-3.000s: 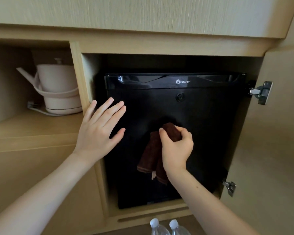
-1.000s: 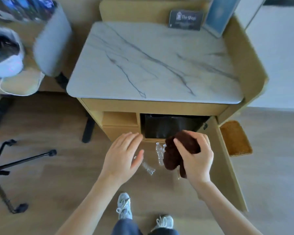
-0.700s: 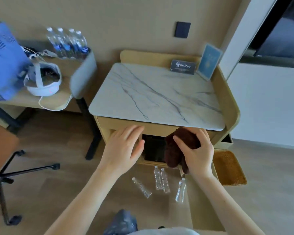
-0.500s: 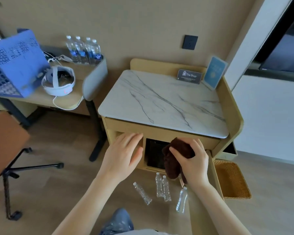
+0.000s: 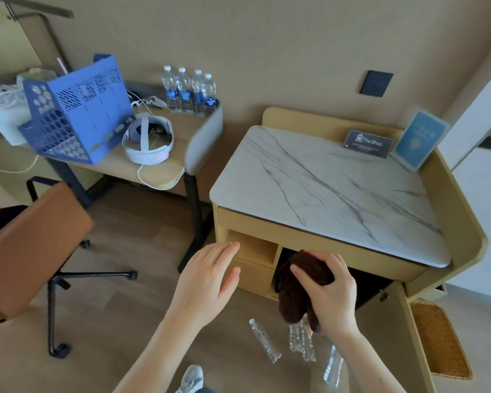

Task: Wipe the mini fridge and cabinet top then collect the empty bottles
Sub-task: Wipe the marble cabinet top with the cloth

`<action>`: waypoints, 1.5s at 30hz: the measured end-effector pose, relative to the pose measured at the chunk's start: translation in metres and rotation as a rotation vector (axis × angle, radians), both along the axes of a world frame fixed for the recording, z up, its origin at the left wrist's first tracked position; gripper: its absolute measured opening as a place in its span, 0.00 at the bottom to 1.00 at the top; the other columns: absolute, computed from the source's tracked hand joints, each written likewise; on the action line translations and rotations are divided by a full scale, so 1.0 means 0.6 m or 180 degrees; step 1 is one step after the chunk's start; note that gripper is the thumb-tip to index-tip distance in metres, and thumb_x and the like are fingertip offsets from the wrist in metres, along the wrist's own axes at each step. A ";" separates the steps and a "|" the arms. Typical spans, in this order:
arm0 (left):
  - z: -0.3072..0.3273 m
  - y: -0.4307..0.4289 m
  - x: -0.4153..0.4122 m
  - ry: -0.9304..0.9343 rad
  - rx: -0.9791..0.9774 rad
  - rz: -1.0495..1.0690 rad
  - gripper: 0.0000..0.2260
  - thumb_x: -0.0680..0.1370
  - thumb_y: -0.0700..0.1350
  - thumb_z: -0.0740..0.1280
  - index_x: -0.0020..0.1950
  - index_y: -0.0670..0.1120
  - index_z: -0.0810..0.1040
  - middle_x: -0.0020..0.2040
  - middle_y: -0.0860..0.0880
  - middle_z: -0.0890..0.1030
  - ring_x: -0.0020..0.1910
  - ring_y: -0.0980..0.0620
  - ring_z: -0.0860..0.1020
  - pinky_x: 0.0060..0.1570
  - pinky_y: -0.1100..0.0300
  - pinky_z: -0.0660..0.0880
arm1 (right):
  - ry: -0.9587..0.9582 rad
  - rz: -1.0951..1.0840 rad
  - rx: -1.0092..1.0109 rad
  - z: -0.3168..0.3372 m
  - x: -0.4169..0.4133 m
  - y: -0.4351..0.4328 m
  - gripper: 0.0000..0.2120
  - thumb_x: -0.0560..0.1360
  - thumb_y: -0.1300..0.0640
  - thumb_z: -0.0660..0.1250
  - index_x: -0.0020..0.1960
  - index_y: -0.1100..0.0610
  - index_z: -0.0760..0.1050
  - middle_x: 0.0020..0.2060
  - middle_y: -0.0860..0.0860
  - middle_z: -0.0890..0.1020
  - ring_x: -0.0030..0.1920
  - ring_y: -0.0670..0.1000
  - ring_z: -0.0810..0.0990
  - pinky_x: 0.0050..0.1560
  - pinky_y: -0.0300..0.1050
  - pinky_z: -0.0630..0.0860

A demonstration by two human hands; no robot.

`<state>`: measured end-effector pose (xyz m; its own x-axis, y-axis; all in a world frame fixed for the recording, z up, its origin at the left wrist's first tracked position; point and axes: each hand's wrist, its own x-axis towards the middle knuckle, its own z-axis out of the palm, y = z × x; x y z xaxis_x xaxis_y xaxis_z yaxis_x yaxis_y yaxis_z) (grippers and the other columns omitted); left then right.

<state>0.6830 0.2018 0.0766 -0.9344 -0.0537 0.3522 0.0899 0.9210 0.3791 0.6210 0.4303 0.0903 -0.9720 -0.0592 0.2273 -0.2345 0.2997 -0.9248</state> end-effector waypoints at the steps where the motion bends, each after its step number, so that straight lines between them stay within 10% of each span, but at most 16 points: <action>1: -0.003 -0.023 -0.010 0.0003 0.0016 -0.0014 0.20 0.81 0.53 0.56 0.68 0.47 0.77 0.63 0.53 0.80 0.63 0.54 0.77 0.62 0.63 0.69 | -0.0013 -0.0028 0.0001 -0.005 -0.010 -0.024 0.15 0.68 0.61 0.79 0.49 0.46 0.81 0.44 0.42 0.80 0.50 0.43 0.80 0.48 0.27 0.72; 12: -0.007 -0.285 -0.156 -0.0144 0.0101 -0.0402 0.19 0.80 0.52 0.57 0.64 0.44 0.79 0.59 0.51 0.82 0.58 0.53 0.79 0.56 0.61 0.75 | -0.0242 -0.0629 -0.0042 -0.025 -0.135 -0.283 0.13 0.69 0.60 0.79 0.51 0.51 0.82 0.48 0.47 0.82 0.50 0.37 0.79 0.47 0.23 0.70; 22: -0.056 -0.323 -0.362 -0.0431 0.0176 -0.0778 0.20 0.80 0.52 0.56 0.65 0.44 0.79 0.59 0.51 0.82 0.58 0.52 0.80 0.56 0.61 0.74 | -0.0622 -0.0938 -0.0008 -0.055 -0.308 -0.318 0.16 0.70 0.59 0.78 0.47 0.40 0.79 0.46 0.41 0.83 0.48 0.33 0.79 0.45 0.23 0.72; 32: -0.039 -0.346 -0.592 -0.0653 0.0144 -0.0617 0.24 0.81 0.57 0.51 0.69 0.48 0.76 0.65 0.52 0.79 0.64 0.54 0.76 0.60 0.62 0.73 | -0.1060 -0.0352 -0.0073 -0.057 -0.602 -0.337 0.11 0.69 0.56 0.79 0.50 0.50 0.83 0.43 0.43 0.86 0.46 0.40 0.83 0.46 0.30 0.77; 38: -0.051 -0.365 -0.667 -0.0763 0.0165 -0.0622 0.23 0.81 0.56 0.53 0.68 0.47 0.77 0.63 0.51 0.80 0.63 0.53 0.77 0.59 0.65 0.70 | -0.1508 0.1117 0.1403 -0.107 -0.706 -0.367 0.14 0.68 0.55 0.79 0.53 0.52 0.83 0.46 0.44 0.84 0.47 0.42 0.81 0.54 0.40 0.75; 45: -0.084 -0.400 -0.703 -0.1009 0.0177 -0.0952 0.19 0.81 0.51 0.59 0.68 0.45 0.76 0.63 0.49 0.80 0.64 0.51 0.77 0.59 0.64 0.70 | -0.1498 0.0388 0.2134 -0.156 -0.683 -0.393 0.27 0.72 0.41 0.72 0.69 0.46 0.72 0.64 0.48 0.76 0.68 0.53 0.69 0.62 0.48 0.70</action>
<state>0.2615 -0.0383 0.0264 -0.9731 0.2249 0.0498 0.2208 0.8495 0.4792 0.2112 0.1944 -0.0032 -0.9347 -0.1487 -0.3228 0.0659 0.8201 -0.5684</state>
